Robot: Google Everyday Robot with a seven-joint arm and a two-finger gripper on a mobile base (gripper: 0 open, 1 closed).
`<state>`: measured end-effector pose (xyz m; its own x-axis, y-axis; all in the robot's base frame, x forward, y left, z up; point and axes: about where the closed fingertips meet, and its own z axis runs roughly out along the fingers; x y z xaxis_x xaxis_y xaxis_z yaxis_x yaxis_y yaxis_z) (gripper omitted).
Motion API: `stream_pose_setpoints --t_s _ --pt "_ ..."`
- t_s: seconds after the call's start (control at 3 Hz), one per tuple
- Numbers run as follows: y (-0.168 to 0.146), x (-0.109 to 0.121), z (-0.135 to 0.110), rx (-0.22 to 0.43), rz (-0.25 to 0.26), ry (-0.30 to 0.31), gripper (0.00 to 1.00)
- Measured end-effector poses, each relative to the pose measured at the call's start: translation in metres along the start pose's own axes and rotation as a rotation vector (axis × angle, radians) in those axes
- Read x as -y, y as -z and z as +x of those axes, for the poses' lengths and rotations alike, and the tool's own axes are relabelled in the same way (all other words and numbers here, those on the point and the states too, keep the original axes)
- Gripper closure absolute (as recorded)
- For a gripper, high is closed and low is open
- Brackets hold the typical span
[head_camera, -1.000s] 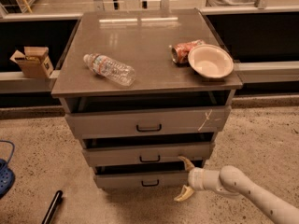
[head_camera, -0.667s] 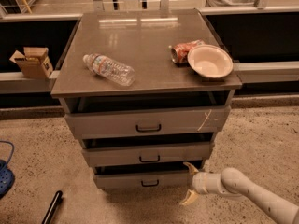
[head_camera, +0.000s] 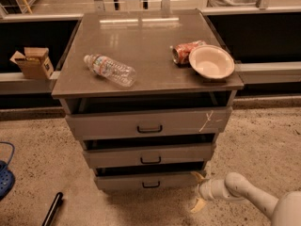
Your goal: Open bottom drawer
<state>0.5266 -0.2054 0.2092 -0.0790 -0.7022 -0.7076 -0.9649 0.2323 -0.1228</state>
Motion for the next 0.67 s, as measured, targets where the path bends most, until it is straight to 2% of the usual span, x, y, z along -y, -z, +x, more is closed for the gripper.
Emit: stream_pose_setpoints --t_s 0.33,0.67 --pt "-0.013 0.015 0.006 -0.001 0.005 0.047 0.00" --pt "-0.026 0.035 0.000 -0.010 -0.002 0.108 0.00"
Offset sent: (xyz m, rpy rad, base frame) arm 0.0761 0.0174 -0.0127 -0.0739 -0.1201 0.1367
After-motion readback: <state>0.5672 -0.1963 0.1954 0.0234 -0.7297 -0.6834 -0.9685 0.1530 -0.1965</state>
